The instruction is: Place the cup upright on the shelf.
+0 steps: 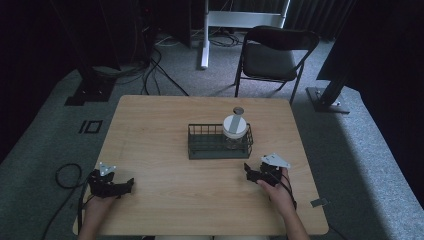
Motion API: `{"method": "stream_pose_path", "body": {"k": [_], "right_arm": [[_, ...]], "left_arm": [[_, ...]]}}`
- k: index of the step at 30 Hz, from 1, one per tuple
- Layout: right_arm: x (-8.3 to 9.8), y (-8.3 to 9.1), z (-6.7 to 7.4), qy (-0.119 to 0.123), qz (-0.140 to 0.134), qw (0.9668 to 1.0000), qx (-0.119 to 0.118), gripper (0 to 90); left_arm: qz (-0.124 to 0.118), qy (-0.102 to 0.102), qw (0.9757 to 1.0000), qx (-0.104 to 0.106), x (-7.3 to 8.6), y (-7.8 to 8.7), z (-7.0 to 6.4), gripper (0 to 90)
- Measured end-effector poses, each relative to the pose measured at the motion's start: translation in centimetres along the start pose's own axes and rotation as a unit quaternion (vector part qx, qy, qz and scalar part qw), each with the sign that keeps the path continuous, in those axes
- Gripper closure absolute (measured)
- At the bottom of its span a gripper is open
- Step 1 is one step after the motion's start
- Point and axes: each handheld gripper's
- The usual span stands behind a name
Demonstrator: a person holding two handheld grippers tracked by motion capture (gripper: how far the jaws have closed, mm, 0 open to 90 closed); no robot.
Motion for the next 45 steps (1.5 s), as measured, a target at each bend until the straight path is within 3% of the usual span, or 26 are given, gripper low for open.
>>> {"method": "stream_pose_path", "body": {"k": [23,35,39,45], "right_arm": [[1.7,0.8,-4.4,-0.038,0.053,0.9973,0.035,12.9],[2.2,1.2,-5.8,-0.049,0.086,0.9944,0.037,12.3],[2.4,1.3,-6.1,-0.061,0.094,0.9926,0.047,12.2],[2.5,1.4,-5.9,-0.052,0.100,0.9921,0.055,12.0]], "left_arm": [[0.000,0.000,1.0000,0.000,0.0,0.0,0.0,0.2],[0.000,0.000,1.0000,0.000,0.0,0.0,0.0,0.2],[0.000,0.000,1.0000,0.000,0.0,0.0,0.0,0.2],[0.000,0.000,1.0000,0.000,0.0,0.0,0.0,0.2]]}}
Point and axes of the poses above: each handheld gripper's, and its own axes: y roughly backward along the jaws, x roughly out of its underside, z roughly to its left, and after that the axes turned 3 degrees about z, right-handed
